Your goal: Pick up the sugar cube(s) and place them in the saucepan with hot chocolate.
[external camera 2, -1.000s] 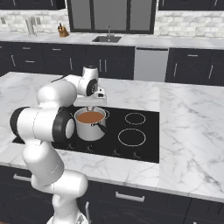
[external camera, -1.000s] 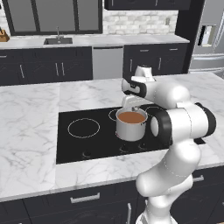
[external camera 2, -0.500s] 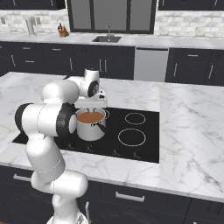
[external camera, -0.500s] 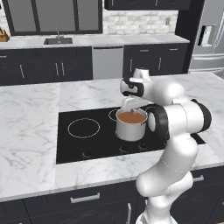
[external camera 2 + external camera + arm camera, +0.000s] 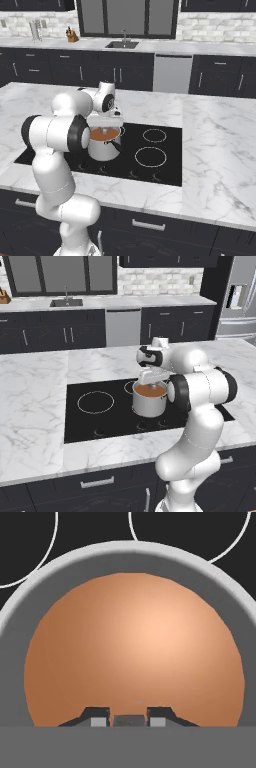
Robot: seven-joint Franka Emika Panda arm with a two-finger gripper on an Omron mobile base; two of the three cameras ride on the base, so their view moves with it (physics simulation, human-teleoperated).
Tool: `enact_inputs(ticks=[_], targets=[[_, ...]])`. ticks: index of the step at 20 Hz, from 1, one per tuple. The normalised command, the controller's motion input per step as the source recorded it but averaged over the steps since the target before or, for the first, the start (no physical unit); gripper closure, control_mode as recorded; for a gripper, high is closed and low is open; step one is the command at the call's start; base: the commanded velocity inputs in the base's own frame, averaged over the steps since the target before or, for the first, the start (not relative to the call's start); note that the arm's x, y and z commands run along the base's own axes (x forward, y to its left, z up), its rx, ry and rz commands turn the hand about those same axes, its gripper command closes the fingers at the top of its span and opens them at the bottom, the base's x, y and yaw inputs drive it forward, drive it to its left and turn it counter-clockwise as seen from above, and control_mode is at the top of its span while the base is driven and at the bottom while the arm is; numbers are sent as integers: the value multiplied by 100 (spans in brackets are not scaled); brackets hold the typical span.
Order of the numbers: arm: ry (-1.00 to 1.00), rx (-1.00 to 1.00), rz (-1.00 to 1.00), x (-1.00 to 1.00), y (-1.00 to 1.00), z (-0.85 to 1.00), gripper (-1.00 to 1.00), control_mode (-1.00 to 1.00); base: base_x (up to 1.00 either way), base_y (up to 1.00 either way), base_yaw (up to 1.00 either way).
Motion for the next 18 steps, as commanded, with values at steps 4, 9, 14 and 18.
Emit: enact_inputs(ticks=[4, 9, 14, 18], targets=[[0, 0, 0, 0, 0, 0, -100, -100, 0, 0, 0], [0, 0, 0, -5, -4, 0, -100, -100, 0, 0, 0], [-11, 0, 0, -24, -17, 30, -100, -100, 0, 0, 0], [-22, 0, 0, -3, -14, 60, -100, -100, 0, 0, 0]])
